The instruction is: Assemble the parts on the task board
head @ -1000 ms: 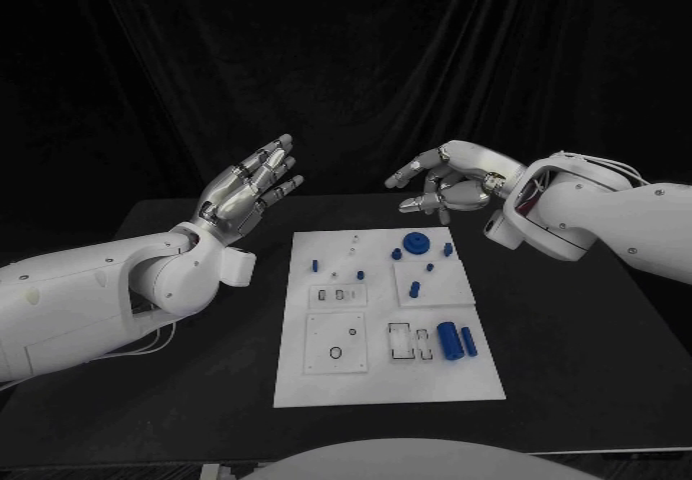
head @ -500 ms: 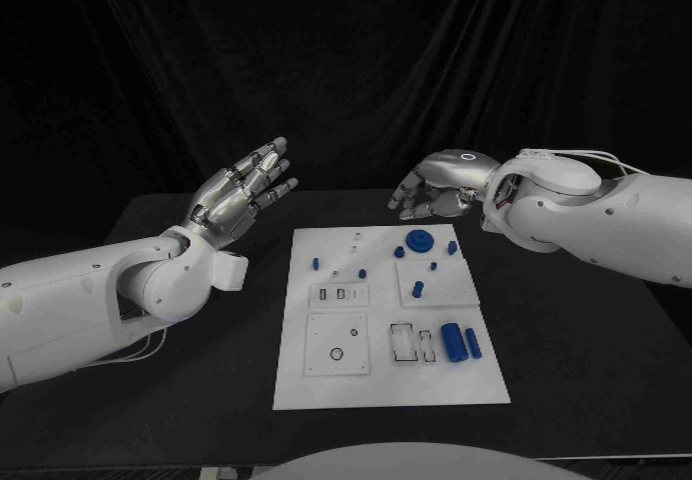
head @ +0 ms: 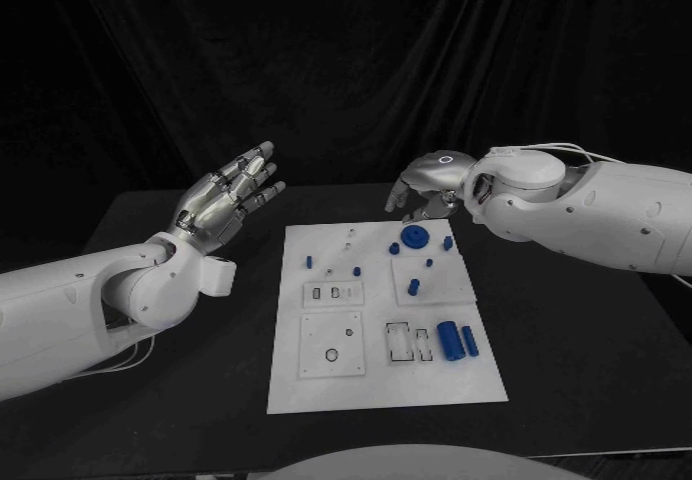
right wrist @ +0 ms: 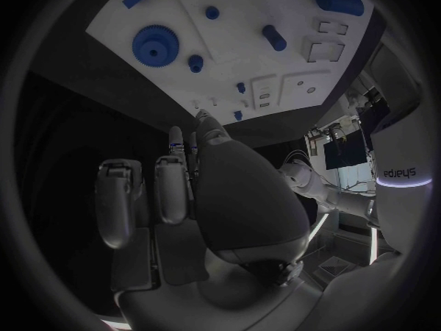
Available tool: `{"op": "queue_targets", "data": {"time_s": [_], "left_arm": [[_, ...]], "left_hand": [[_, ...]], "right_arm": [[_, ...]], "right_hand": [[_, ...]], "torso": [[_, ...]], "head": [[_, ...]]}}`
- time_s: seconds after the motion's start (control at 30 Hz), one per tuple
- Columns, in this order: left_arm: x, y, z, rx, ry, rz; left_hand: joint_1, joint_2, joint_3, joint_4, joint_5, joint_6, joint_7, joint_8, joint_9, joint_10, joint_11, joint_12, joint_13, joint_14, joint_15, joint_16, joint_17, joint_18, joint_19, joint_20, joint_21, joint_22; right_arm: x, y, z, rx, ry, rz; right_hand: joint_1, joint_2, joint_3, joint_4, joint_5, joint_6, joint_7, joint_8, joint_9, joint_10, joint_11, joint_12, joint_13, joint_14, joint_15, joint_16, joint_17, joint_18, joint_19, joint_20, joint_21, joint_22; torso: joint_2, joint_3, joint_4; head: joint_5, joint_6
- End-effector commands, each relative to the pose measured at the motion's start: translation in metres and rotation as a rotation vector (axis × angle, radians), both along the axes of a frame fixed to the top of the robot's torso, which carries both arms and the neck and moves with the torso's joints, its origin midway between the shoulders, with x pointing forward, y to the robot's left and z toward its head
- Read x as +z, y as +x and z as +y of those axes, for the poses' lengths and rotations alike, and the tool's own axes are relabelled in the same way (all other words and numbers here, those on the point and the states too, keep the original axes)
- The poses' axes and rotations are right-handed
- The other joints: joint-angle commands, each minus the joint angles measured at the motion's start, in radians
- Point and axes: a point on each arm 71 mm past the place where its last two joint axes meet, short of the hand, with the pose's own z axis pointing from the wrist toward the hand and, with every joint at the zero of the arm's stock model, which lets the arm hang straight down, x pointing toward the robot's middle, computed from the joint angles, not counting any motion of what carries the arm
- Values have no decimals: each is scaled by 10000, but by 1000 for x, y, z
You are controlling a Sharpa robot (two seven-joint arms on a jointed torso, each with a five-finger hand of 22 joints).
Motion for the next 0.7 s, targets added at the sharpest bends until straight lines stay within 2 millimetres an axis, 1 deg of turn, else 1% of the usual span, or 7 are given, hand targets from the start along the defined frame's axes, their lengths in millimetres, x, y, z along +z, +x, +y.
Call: {"op": "queue_targets", "data": {"time_s": [0.03,0.1,0.17,0.2,0.37,0.5,0.7], "left_arm": [[6,0,1,-51,-403,-545],[6,1,1,-67,-406,-540],[6,2,1,-94,-398,-554],[6,3,1,-111,-381,-571],[6,4,2,-204,-339,-704],[6,4,2,-266,-382,-777],[6,4,1,-325,-419,-813]], "left_hand": [[98,20,56,-14,72,43,4,50,14,-3,76,68,15,-25,-21,12,-1,179,-23,76,40,-1],[118,27,72,-15,103,63,13,50,15,-1,92,74,16,-29,-43,9,-2,178,-28,70,37,-3],[144,21,84,-27,119,85,22,53,17,0,101,78,16,-28,-50,12,-1,178,-27,69,38,-3],[182,3,96,-42,120,93,30,52,17,-2,109,81,15,-29,-55,10,-1,178,-28,70,38,-3],[265,-14,131,-67,133,126,42,54,20,3,122,97,18,-24,-60,19,2,179,-23,70,43,-1],[336,-12,171,-74,158,203,50,67,29,30,135,133,26,-13,-62,34,8,185,-7,70,58,7],[411,-7,218,-71,193,288,72,80,37,68,150,180,35,-4,-61,45,11,188,8,71,70,12]], "right_arm": [[-11,3,-3,-271,-809,224],[-16,4,-3,-297,-889,318],[-21,5,-3,-327,-1014,477],[-23,6,-2,-331,-1069,549],[-32,6,0,-219,-1162,770],[-37,6,1,-136,-1171,867],[-44,5,2,-99,-1153,963]], "right_hand": [[-678,-327,222,162,-888,-109,8,-16,42,-295,16,19,130,162,-17,-120,-163,51,179,-26,-147,1311],[-806,-471,365,171,-959,-127,0,-13,56,-407,17,20,163,150,1,-129,-170,73,133,-33,-189,1245],[-950,-735,742,155,-263,-181,-30,-12,107,-733,47,0,241,83,29,-171,-231,137,-33,-11,-338,1017],[-958,-791,824,146,-11,-202,-25,-12,121,-822,58,-4,263,43,41,-209,-307,162,-97,-3,-395,930],[-891,-860,1138,59,1234,-99,83,63,271,-998,104,204,470,-54,79,-265,-412,205,-211,37,-521,793],[-886,-860,1155,50,1286,-97,82,64,284,-997,101,230,490,-52,80,-259,-397,205,-210,38,-524,794],[-873,-829,1210,13,1303,-75,105,82,341,-928,102,375,582,-80,80,-282,-446,213,-231,40,-549,772]], "torso": [[136,-18,103],[185,-44,141],[212,-72,163],[227,-89,186],[257,-133,233],[249,-131,236],[210,-114,194]], "head": [[-97,27],[-144,51],[-171,73],[-200,84],[-245,113],[-252,73],[-220,20]]}}
